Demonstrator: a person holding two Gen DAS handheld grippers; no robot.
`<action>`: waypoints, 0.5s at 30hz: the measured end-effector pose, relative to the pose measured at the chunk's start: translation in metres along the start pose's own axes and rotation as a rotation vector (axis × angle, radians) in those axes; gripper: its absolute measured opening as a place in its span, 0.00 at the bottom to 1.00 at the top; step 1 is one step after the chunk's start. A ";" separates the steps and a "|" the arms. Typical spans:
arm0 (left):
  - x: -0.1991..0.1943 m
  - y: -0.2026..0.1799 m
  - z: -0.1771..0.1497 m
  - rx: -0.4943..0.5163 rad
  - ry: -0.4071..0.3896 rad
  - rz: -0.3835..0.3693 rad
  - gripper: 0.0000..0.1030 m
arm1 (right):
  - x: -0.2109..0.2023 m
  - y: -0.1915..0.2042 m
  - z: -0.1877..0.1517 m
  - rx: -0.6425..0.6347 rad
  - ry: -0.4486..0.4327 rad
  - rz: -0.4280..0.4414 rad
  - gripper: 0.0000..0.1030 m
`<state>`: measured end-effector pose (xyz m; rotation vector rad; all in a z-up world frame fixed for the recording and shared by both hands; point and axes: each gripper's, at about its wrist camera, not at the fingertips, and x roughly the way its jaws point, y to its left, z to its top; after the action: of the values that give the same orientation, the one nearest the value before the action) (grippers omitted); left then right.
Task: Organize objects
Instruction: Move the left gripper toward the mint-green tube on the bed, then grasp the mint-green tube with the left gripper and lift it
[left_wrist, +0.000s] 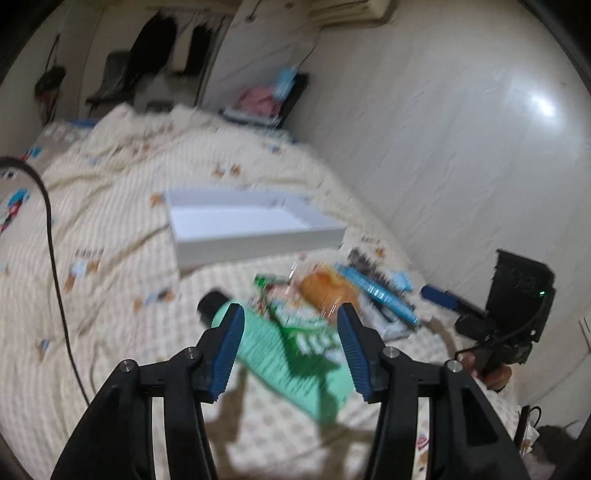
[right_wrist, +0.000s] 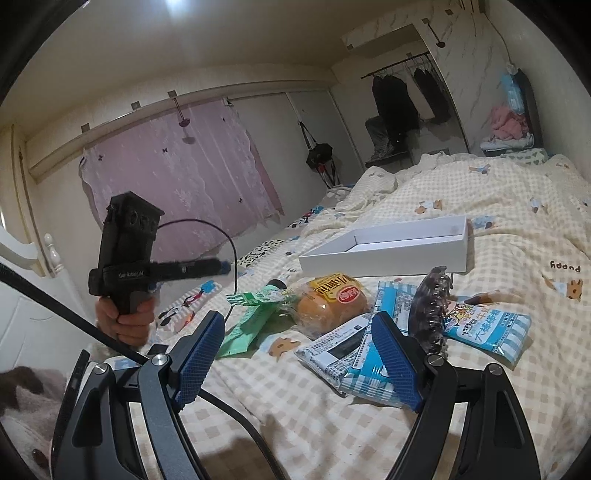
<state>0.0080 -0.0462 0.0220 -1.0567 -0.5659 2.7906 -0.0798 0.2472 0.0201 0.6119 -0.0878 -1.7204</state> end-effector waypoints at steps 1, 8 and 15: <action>0.006 0.003 -0.002 -0.034 0.051 0.009 0.55 | 0.000 0.000 0.000 0.001 -0.001 0.000 0.81; 0.034 0.020 -0.014 -0.233 0.240 -0.077 0.55 | 0.000 -0.001 0.001 0.004 0.005 -0.004 0.81; 0.042 0.018 -0.008 -0.298 0.281 -0.083 0.55 | 0.001 -0.001 0.001 0.003 0.013 -0.009 0.81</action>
<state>-0.0179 -0.0511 -0.0165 -1.4140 -0.9813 2.4751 -0.0809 0.2462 0.0206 0.6258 -0.0785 -1.7256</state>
